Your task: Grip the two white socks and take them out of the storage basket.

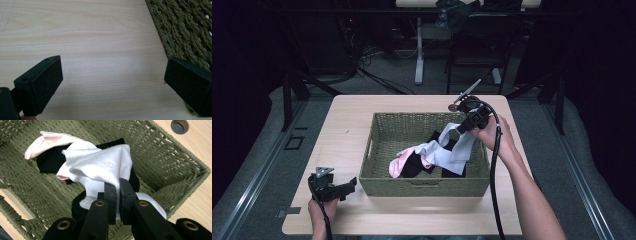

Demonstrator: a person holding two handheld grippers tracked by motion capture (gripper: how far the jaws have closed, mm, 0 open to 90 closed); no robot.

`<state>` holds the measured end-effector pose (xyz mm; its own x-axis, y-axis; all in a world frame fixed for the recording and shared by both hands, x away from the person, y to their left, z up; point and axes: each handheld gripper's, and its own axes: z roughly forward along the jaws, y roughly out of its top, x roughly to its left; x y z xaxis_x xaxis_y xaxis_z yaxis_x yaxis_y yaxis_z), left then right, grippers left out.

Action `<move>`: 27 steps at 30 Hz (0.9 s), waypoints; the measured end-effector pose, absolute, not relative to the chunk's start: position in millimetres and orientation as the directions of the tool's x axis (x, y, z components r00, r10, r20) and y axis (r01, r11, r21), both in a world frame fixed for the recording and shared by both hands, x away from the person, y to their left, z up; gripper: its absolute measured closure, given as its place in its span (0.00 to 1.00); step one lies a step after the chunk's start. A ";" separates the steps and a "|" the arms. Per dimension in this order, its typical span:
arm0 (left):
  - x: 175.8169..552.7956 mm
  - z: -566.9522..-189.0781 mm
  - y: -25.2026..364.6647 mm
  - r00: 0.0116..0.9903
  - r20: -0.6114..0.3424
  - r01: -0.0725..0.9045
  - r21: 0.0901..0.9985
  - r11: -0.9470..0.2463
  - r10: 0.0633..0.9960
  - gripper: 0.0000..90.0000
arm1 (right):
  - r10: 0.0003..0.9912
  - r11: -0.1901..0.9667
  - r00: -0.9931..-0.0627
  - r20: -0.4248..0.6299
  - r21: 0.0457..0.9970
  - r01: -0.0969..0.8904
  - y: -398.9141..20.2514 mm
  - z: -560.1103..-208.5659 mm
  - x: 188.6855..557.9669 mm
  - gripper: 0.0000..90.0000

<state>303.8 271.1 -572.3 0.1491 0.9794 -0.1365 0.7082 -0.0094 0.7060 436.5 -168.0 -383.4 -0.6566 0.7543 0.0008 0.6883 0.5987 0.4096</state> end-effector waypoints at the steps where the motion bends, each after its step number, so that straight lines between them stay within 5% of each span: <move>1: 303.8 -572.3 271.1 0.149 -0.137 0.708 0.706 -0.009 0.979 0.02 | 0.754 0.599 -0.657 0.001 0.410 0.688 -168.0 -383.4 436.5 0.96; 27: 303.0 -573.2 271.7 0.145 -0.137 0.704 0.710 -0.005 0.980 0.02 | 0.769 0.559 -0.639 0.019 0.462 0.688 -176.0 -341.0 440.8 0.96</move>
<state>303.0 271.7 -573.2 0.1450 0.9800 -0.1366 0.7041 -0.0052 0.7101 440.8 -176.0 -341.0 -0.6386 0.7693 0.0193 0.6880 0.5595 0.4622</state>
